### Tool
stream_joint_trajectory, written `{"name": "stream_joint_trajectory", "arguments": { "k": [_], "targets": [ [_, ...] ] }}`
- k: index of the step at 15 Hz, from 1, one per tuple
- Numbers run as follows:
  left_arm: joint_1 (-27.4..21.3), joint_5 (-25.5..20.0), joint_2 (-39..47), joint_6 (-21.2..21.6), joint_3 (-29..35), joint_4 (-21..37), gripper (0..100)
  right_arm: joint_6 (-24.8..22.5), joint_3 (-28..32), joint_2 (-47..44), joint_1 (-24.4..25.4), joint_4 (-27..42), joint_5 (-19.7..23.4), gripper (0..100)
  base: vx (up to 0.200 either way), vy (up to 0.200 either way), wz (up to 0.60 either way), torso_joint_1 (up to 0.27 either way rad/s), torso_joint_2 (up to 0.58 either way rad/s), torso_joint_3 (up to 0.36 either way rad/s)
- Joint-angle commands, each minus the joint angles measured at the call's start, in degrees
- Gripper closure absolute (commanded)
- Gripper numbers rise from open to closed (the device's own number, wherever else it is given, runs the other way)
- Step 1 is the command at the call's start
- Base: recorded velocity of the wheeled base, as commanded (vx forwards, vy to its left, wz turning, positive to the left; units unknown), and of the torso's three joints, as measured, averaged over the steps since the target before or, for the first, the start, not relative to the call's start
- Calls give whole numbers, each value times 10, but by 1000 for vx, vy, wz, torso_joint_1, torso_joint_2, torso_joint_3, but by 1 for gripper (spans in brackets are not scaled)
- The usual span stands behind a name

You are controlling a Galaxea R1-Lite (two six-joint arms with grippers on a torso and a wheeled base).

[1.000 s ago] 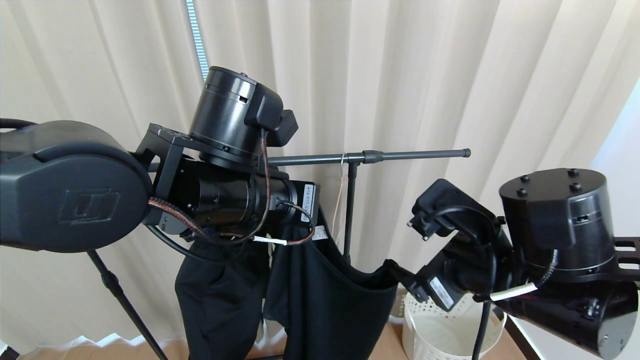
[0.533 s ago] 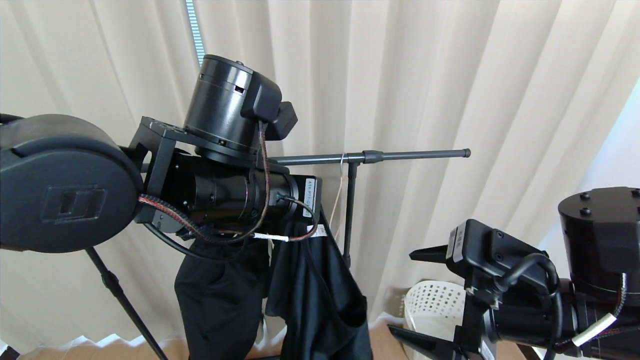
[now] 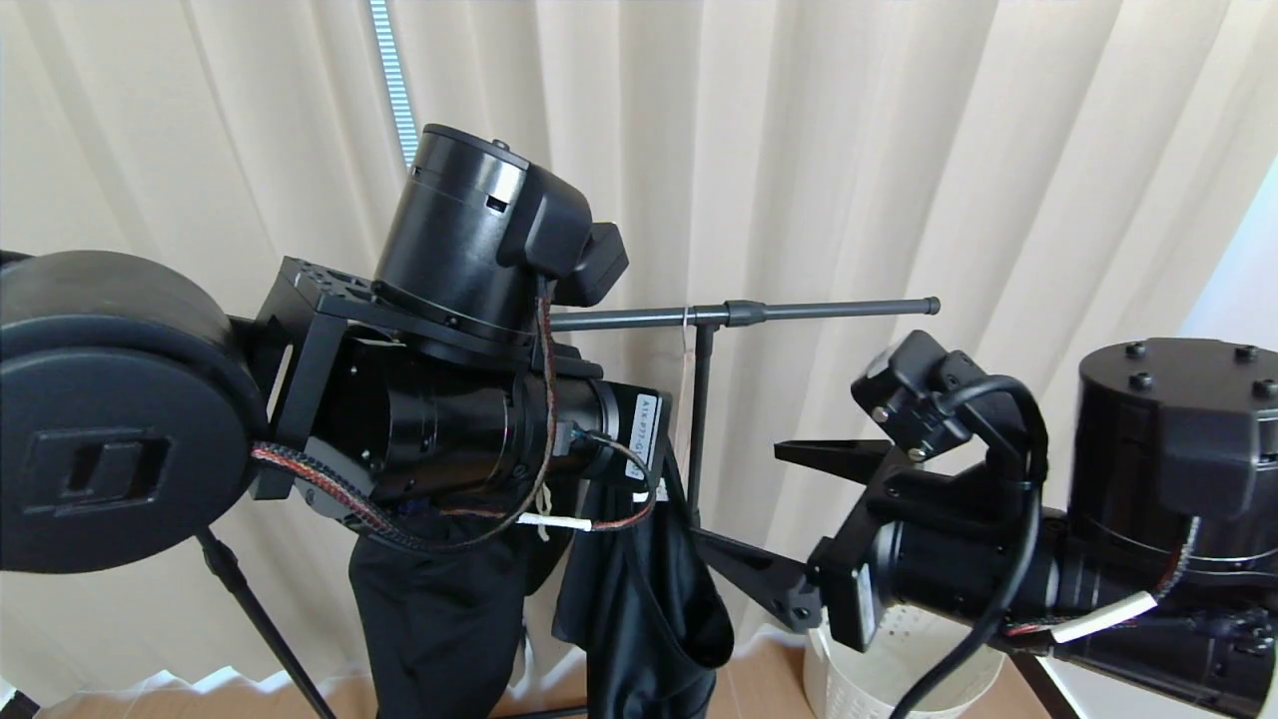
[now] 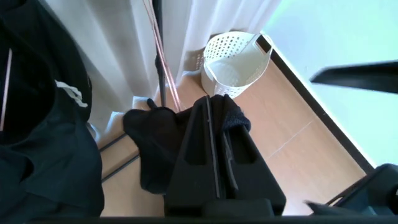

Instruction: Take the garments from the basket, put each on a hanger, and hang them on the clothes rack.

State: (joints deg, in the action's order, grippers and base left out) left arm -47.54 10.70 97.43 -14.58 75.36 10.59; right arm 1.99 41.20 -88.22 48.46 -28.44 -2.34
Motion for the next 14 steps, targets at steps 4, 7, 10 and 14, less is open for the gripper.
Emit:
{"name": "stream_joint_trajectory", "arguments": {
  "k": [4, 7, 10, 14],
  "targets": [
    [-5, 1, -3, 2, -3, 0, 100, 3, 11, -65, 11, -10, -15, 0, 0, 0, 0, 0, 0, 0],
    [-5, 0, -16, 0, -16, 0, 100, -1, 22, -114, 6, -11, -76, 0, 0, 0, 0, 0, 0, 0],
    [-5, -3, -33, 2, -39, -1, 100, -8, 24, -134, -12, -12, -78, 0, 0, 0, 0, 0, 0, 0],
    [-5, -19, -60, 3, -69, -1, 100, -8, 32, -165, -21, -12, -87, 0, 0, 0, 0, 0, 0, 0]
  ]
}}
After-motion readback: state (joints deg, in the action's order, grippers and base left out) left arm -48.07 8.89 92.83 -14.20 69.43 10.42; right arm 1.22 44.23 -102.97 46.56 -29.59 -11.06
